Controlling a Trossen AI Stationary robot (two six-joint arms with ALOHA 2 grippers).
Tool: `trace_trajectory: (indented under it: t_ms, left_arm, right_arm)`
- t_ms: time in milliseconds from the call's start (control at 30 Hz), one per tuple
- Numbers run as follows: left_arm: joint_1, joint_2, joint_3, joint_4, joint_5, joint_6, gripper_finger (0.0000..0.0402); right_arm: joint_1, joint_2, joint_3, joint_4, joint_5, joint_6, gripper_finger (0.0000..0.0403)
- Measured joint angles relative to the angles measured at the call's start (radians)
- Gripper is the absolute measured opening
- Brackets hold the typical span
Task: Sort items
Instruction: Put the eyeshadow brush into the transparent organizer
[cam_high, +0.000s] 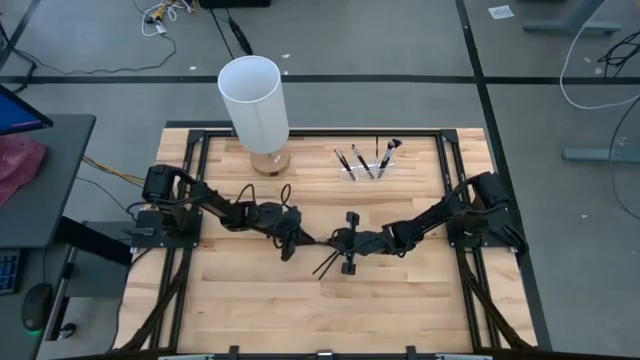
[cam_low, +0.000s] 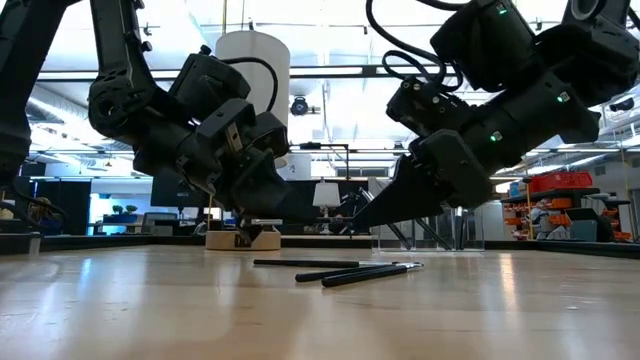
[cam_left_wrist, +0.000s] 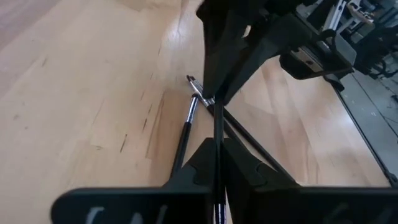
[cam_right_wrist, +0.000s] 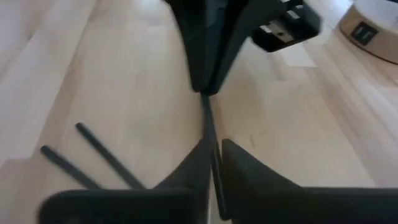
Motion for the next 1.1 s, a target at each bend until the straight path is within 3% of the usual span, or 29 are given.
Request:
trace_trajectory:
  t_ms: [233, 400, 600, 733, 867, 1100]
  left_arm:
    - [0.002, 0.0, 0.0, 0.036, -0.015, 0.021, 0.004]
    - [0.033, -0.076, 0.002, 0.057, 0.04, 0.078, 0.0087]
    - [0.097, -0.285, 0.002, -0.102, 0.124, 0.149, 0.015]
    - [0.07, -0.373, 0.001, -0.185, 0.052, 0.258, 0.0168]
    - [-0.032, -0.348, 0.001, -0.081, -0.022, 0.369, 0.0167]
    - [-0.197, -0.208, 0.001, 0.343, -0.259, 0.533, 0.0162]
  right_arm:
    - [0.001, 0.0, 0.0, -0.004, 0.003, 0.035, 0.0011]
    - [0.009, -0.001, -0.03, 0.029, 0.013, 0.084, 0.0006]
    - [0.052, -0.001, -0.185, 0.328, 0.097, 0.161, 0.0005]
    - [0.101, -0.001, -0.292, 0.689, 0.132, 0.11, 0.0005]
    - [0.135, -0.001, -0.321, 0.987, 0.131, -0.029, 0.0006]
    - [0.142, -0.005, -0.183, 0.99, 0.035, -0.169, 0.0007]
